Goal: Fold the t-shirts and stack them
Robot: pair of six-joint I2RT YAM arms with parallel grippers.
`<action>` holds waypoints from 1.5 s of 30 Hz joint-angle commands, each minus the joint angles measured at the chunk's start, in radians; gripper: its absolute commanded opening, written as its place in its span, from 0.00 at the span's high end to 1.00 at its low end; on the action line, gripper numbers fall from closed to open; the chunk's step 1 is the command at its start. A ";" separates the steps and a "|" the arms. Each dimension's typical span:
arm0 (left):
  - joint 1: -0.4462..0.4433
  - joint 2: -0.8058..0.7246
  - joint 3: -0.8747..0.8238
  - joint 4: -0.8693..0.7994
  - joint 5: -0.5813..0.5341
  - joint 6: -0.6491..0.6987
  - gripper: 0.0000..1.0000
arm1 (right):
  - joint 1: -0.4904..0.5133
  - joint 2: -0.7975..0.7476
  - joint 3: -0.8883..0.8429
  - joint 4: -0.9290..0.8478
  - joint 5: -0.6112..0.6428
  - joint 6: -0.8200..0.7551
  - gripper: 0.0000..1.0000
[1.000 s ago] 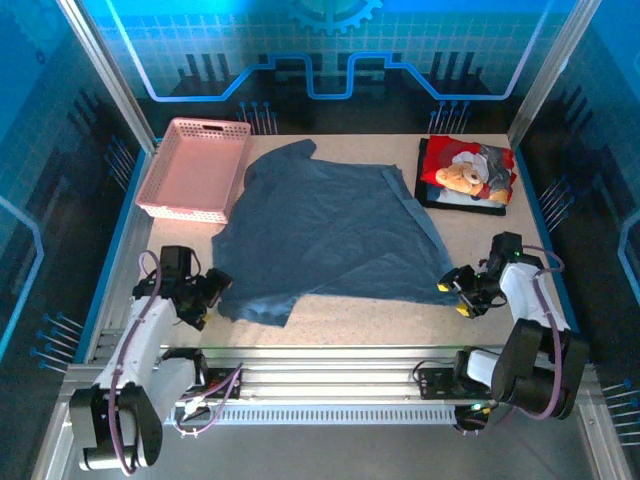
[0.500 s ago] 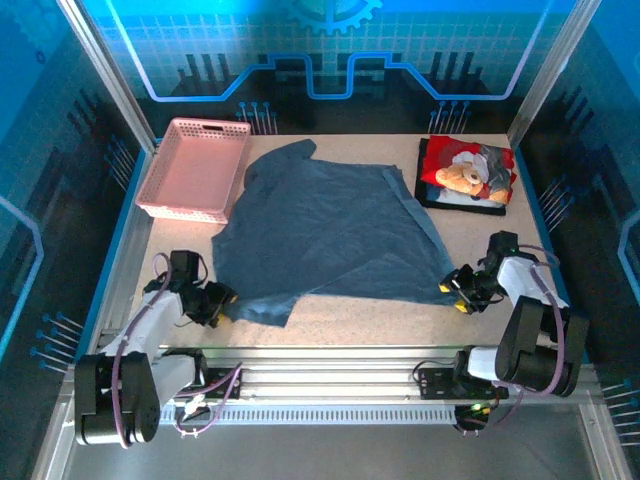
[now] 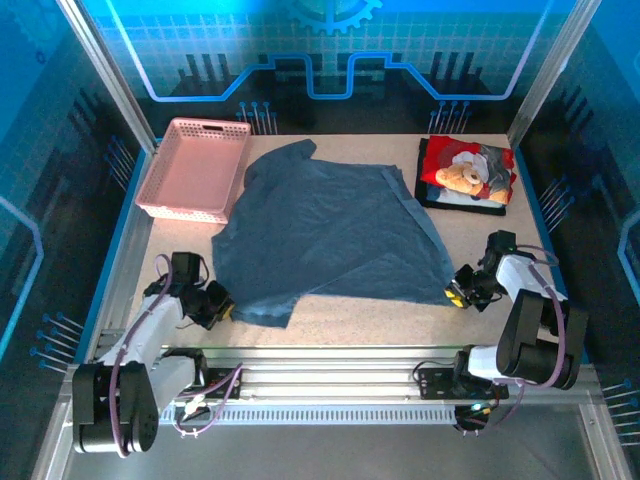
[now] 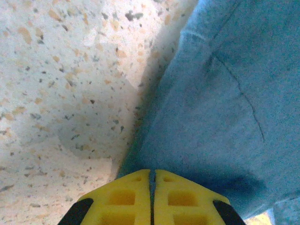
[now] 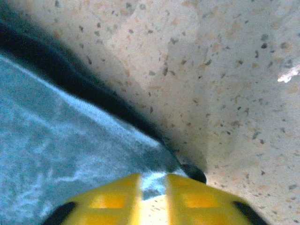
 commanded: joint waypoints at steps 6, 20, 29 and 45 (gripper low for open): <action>-0.024 -0.064 0.007 -0.072 -0.008 -0.034 1.00 | 0.007 -0.031 -0.008 -0.062 0.038 -0.007 0.53; -0.054 -0.161 0.024 -0.132 0.018 -0.088 1.00 | 0.009 0.115 -0.014 0.063 0.091 0.013 0.91; -0.073 -0.314 0.112 -0.313 0.027 -0.136 1.00 | 0.003 -0.099 0.000 -0.089 0.151 0.014 1.00; -0.086 -0.120 0.267 -0.180 0.061 -0.119 1.00 | 0.009 -0.044 0.096 -0.082 0.087 0.001 1.00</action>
